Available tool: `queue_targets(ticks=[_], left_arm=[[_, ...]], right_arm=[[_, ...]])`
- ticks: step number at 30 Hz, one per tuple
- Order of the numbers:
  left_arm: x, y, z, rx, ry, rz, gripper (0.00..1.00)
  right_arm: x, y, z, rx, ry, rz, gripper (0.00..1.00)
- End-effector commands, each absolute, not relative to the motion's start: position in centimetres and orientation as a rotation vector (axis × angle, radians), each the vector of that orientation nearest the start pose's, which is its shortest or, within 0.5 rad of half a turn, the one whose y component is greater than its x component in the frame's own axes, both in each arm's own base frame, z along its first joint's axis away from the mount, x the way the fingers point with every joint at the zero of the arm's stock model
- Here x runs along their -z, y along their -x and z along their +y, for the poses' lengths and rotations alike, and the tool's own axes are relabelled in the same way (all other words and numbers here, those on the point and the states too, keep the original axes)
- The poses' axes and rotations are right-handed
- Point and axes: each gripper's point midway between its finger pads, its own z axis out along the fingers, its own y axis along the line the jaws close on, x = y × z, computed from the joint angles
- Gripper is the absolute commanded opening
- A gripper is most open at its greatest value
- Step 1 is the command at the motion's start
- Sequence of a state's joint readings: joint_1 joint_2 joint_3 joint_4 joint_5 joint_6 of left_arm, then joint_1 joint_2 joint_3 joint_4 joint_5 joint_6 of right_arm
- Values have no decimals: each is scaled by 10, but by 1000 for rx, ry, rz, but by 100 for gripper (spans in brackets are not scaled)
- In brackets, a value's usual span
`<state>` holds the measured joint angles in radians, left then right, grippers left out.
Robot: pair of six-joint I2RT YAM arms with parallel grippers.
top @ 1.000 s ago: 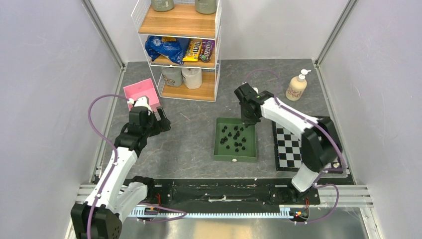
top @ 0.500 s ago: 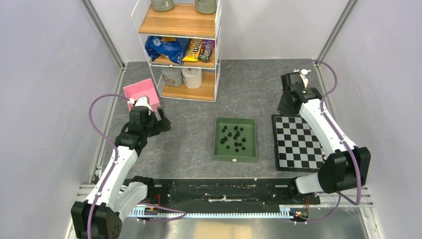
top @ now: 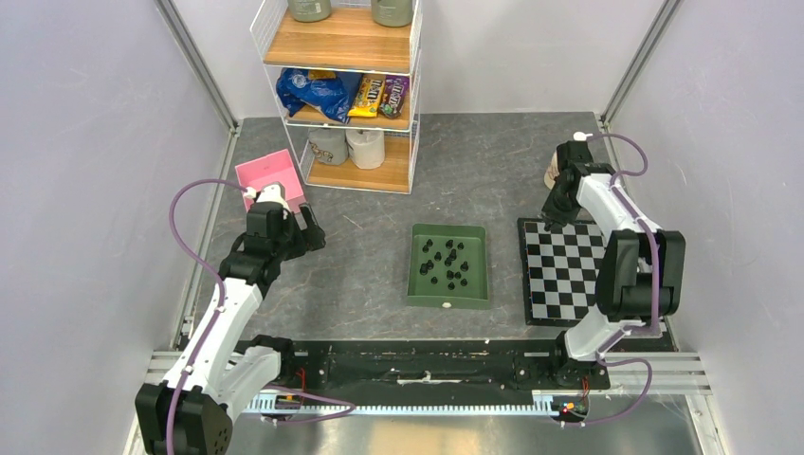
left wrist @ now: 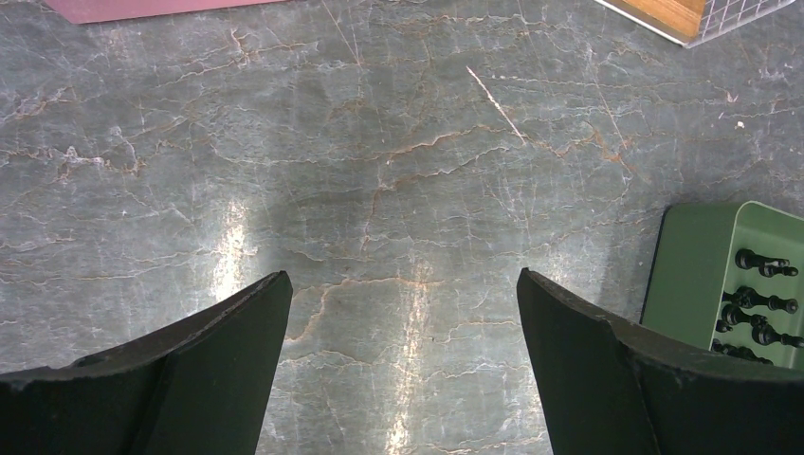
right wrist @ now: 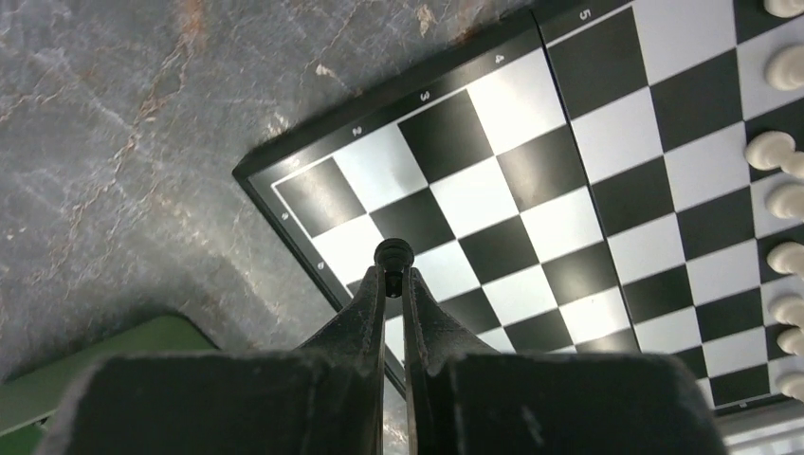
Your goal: Set up the chess pieces on the board
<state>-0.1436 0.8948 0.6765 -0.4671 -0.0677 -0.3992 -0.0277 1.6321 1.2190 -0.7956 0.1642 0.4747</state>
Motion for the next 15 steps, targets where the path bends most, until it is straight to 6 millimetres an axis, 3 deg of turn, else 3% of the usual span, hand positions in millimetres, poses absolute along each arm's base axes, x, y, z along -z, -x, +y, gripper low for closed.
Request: queue_targets(ticks=[1,15], left_arm=[[-160,-282,-47,239,294,2176,96],[-159,-283,-47,235,295,2182,96]], right_arm=[[-76,-356,-25,63,-734,2629,10],[-53,-369,-27,42,-737,2647,11]])
